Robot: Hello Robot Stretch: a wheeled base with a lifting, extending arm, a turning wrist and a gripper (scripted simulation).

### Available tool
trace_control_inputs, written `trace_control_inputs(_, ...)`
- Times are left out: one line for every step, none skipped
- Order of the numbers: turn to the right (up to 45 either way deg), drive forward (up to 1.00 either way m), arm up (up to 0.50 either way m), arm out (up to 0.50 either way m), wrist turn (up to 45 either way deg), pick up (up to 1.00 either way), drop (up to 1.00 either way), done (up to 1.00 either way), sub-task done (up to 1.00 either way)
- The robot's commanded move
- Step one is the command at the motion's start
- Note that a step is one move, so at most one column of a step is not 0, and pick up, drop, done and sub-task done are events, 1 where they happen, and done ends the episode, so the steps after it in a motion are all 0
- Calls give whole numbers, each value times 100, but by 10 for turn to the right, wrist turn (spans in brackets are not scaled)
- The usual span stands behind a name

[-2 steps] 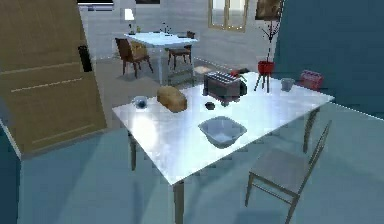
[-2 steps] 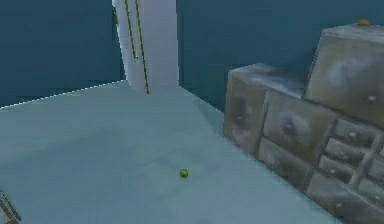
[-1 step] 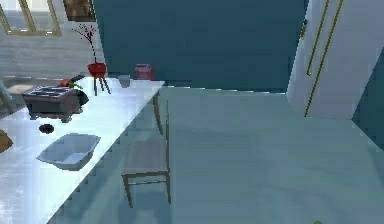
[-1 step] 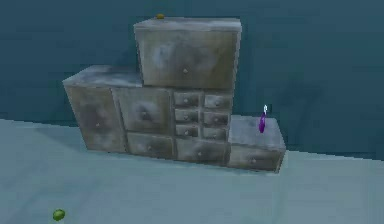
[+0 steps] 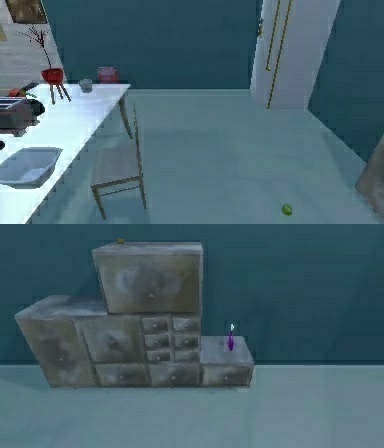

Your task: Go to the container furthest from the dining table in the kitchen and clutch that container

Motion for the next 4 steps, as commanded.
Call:
trace_control_inputs(0,30,0,0,0,0,0,0,0)
trace_control_inputs(-450,0,0,0,0,0,0,0,0)
trace_control_inputs(-450,0,0,0,0,0,0,0,0)
trace_control_inputs(-210,0,0,0,0,0,0,0,0)
